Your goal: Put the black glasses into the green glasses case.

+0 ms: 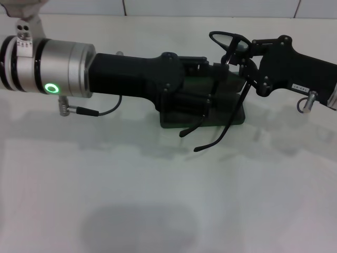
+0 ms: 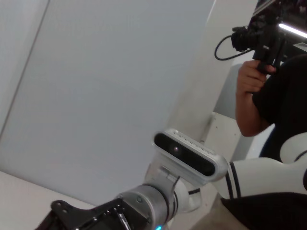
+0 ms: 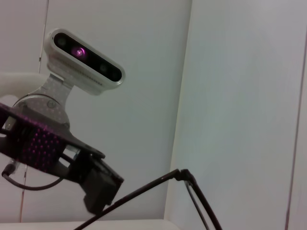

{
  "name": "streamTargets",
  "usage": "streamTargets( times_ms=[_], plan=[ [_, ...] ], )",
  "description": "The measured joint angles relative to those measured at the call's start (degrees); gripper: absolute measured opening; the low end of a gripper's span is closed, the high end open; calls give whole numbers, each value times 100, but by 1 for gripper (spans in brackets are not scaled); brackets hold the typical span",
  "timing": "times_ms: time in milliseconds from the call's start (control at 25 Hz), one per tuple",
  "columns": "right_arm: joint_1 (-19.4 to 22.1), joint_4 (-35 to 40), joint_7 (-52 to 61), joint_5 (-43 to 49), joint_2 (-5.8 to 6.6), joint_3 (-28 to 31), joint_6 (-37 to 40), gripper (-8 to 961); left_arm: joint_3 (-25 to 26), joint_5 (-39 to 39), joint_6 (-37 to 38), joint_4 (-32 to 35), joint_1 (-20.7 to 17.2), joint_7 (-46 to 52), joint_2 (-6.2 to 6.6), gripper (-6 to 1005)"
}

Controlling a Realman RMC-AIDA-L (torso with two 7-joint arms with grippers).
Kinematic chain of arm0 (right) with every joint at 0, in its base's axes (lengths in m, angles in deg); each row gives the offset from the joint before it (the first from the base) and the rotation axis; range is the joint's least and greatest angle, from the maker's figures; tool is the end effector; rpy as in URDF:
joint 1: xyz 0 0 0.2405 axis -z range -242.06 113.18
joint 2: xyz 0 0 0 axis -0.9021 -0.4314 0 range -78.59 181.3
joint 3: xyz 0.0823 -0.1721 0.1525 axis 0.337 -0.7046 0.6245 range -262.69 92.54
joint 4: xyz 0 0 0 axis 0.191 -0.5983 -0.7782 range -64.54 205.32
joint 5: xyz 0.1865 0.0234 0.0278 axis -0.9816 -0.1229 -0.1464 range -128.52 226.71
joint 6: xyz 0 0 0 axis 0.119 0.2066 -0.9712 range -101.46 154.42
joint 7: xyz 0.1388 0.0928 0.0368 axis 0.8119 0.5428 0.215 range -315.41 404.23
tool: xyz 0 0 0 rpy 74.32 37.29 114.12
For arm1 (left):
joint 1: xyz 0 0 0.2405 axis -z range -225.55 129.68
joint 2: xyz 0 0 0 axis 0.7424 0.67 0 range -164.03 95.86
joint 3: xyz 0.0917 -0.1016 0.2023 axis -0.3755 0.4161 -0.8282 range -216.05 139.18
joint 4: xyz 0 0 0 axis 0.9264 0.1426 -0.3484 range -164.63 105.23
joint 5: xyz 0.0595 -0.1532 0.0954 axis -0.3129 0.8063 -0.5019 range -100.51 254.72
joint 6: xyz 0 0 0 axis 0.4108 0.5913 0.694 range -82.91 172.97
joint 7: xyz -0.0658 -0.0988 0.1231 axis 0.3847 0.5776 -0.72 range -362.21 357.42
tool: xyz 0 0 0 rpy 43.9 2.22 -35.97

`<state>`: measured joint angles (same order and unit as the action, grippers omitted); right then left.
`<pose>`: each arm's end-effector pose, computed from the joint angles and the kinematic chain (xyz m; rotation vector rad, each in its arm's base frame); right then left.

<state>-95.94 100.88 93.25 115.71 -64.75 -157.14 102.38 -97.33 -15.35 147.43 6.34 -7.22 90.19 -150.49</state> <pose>0.1690 0.3529 -0.0220 -2.4737 0.0192 0.9448 -0.1160 0.3089 -0.0141 2.7373 0.4574 0.9933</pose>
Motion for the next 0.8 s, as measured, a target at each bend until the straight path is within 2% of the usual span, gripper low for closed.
streamTargets(
  times_ms=[360,800],
  plan=[
    [-49,0,105,-2,1,-327,134,107,-114,-116,-56,-1,21,-45,-114,826],
    [-137,-7,1033,52,42,-493,185,107,-114,-182,-88,-2,41,-183,-210,826]
  ],
)
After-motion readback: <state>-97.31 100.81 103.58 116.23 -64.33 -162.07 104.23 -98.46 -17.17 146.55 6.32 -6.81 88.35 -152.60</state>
